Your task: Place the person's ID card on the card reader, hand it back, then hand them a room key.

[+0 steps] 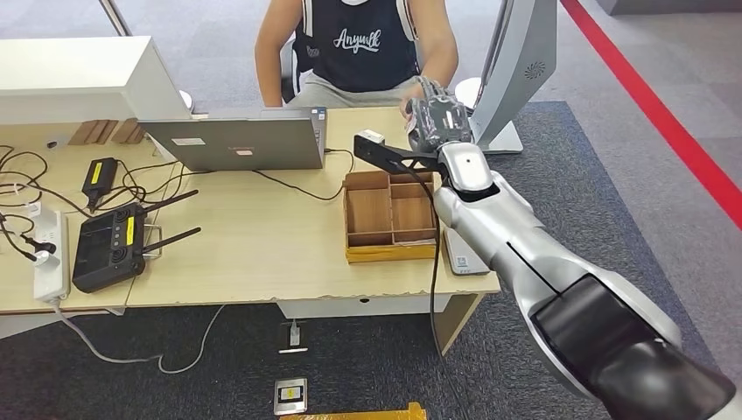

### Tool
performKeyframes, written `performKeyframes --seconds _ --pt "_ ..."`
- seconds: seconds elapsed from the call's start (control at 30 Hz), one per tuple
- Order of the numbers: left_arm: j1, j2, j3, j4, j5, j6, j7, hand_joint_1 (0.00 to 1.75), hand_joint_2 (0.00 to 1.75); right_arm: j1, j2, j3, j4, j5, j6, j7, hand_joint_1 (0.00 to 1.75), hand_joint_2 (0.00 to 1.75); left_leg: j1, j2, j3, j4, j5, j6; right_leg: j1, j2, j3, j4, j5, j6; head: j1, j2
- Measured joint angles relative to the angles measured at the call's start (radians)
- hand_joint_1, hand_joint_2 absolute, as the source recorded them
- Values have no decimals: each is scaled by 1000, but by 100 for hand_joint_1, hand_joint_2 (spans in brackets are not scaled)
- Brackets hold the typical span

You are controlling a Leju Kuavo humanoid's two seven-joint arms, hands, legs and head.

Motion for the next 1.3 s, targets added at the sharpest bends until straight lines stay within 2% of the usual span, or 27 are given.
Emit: performKeyframes --seconds 0.13,0.4,0.77,1.1,1.3 --pt "6 1 0 0 4 4 0 0 0 -4 10 0 22 3 -4 -1 0 0 0 0 0 0 0 0 0 0 0 0 0 0 0 0" --pt "18 0 1 0 28 21 -1 0 0 -19 35 0 50 -2 -6 -29 0 0 0 0 0 0 0 0 0 0 0 0 0 0 0 0" --pt "55 -8 10 0 59 53 23 0 0 -34 126 2 64 8 -8 -36 0 0 0 0 -1 0 0 0 0 1 -1 0 0 0 0 0" --pt "59 -12 13 0 64 54 29 0 0 -39 149 2 75 7 -8 -43 0 0 0 0 -1 0 0 0 0 1 -1 0 0 0 0 0" --pt "59 -19 32 0 101 74 71 0 0 -44 185 2 76 -19 -34 -81 0 0 1 0 -1 0 0 0 1 1 -1 0 0 0 0 0"
